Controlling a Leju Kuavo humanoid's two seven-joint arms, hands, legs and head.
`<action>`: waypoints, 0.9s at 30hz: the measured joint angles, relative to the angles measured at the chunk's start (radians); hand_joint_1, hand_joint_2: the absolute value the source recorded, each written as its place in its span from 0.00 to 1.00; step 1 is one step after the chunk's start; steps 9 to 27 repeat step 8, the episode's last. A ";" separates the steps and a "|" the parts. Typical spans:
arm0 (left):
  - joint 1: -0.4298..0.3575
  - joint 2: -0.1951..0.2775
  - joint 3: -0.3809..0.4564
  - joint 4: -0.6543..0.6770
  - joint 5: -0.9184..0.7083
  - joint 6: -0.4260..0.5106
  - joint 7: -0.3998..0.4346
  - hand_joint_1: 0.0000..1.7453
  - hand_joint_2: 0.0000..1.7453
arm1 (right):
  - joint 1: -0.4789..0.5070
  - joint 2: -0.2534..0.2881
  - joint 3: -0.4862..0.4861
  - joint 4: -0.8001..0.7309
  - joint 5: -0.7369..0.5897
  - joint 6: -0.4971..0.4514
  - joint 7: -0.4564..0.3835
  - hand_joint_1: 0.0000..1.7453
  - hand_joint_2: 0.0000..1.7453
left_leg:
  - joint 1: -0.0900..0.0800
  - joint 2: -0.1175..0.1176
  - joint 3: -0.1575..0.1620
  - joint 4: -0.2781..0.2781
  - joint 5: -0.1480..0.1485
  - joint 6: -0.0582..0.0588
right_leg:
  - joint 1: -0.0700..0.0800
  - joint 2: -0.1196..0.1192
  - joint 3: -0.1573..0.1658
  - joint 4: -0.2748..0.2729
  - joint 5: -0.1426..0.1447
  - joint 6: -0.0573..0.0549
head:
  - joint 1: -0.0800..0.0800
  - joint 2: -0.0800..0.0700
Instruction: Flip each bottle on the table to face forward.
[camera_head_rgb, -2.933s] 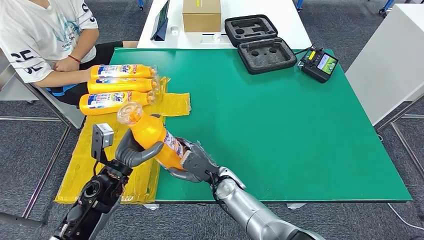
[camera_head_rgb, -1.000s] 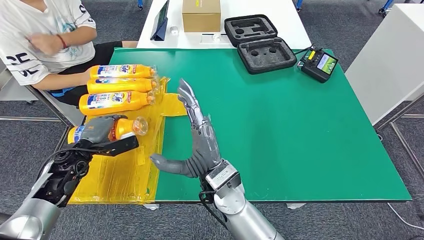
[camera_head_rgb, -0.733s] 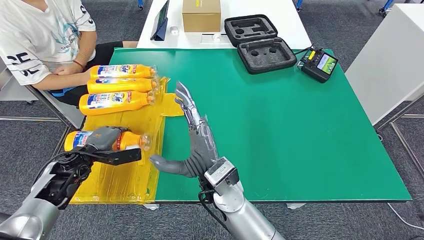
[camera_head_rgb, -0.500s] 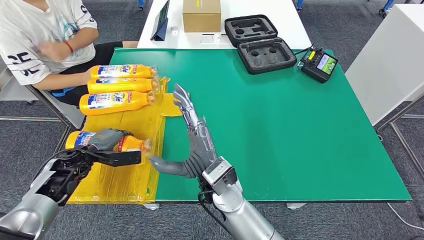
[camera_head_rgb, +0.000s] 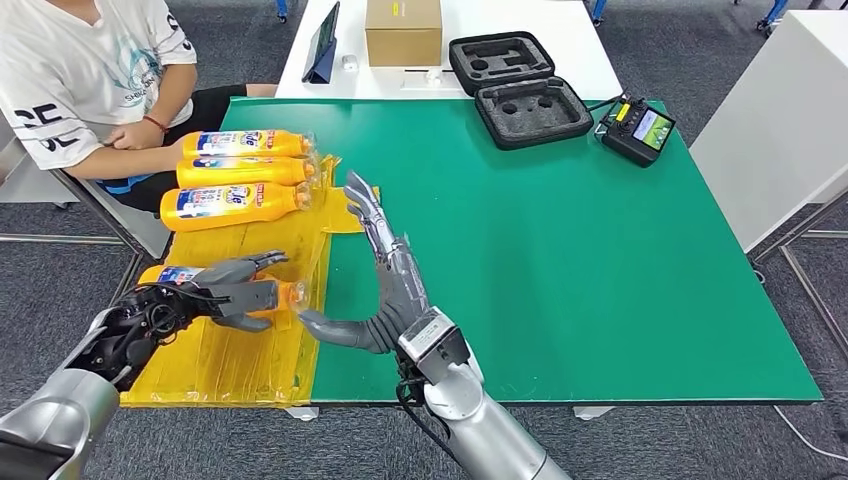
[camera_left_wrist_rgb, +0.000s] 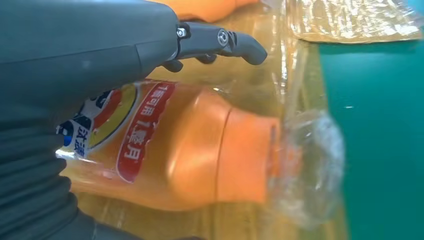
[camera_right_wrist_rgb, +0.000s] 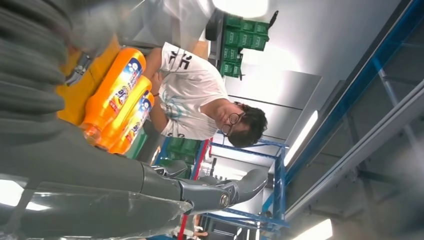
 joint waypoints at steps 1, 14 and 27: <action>0.000 -0.002 0.006 0.001 0.026 -0.018 -0.003 0.00 0.00 | 0.000 0.000 0.000 0.003 0.001 0.000 0.000 0.00 1.00 | 0.000 0.000 0.000 0.000 0.000 0.000 | 0.000 0.000 0.000 0.000 0.000 0.000 | 0.000 0.000; 0.021 -0.031 0.076 0.006 0.222 -0.056 -0.027 0.00 0.00 | 0.000 0.000 0.000 0.021 0.020 -0.004 0.000 0.00 1.00 | 0.000 0.001 0.002 0.000 0.000 0.000 | 0.000 0.000 0.001 0.000 0.000 0.000 | 0.000 0.000; 0.021 -0.031 0.076 0.006 0.222 -0.056 -0.027 0.00 0.00 | 0.000 0.000 0.000 0.021 0.020 -0.004 0.000 0.00 1.00 | 0.000 0.001 0.002 0.000 0.000 0.000 | 0.000 0.000 0.001 0.000 0.000 0.000 | 0.000 0.000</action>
